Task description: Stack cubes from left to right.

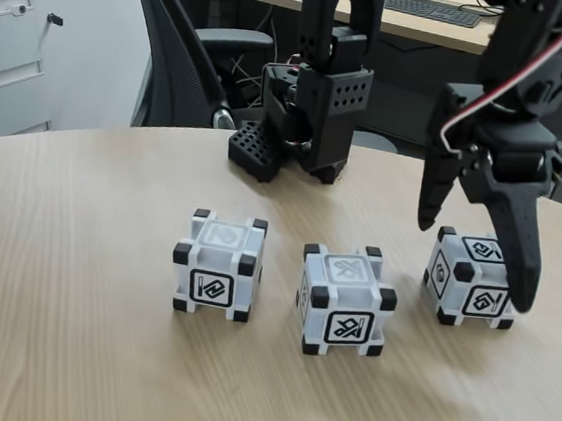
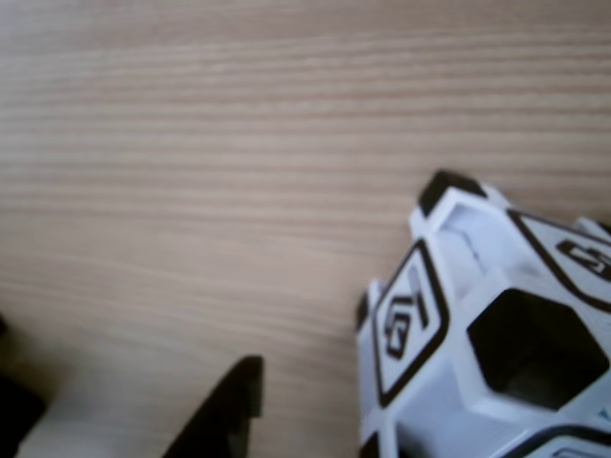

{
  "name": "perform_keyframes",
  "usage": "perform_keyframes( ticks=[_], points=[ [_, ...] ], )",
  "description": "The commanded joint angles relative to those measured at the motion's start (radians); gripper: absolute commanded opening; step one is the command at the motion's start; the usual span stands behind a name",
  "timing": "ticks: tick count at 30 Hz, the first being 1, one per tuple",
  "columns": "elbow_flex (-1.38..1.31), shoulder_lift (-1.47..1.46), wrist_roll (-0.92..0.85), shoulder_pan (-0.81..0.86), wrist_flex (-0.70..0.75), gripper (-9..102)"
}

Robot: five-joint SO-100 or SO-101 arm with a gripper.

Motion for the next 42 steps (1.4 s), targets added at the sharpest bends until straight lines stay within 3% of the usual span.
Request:
perform_keyframes(
  ticks=[1, 10, 16, 23, 27, 36, 42],
  points=[
    [-0.074, -0.020, 0.012, 0.006, -0.008, 52],
    [-0.084, -0.048, 0.008, 0.006, -0.008, 50],
    [-0.084, -0.072, 0.005, 0.006, -0.071, 30],
    [-0.083, -0.118, -0.005, 0.006, -0.109, 17],
    [-0.083, -0.118, -0.028, 0.006, -0.110, 0],
    [-0.091, -0.086, -0.011, 0.008, -0.110, 0],
    [-0.101, 0.086, -0.009, 0.046, -0.110, 0]
  ],
)
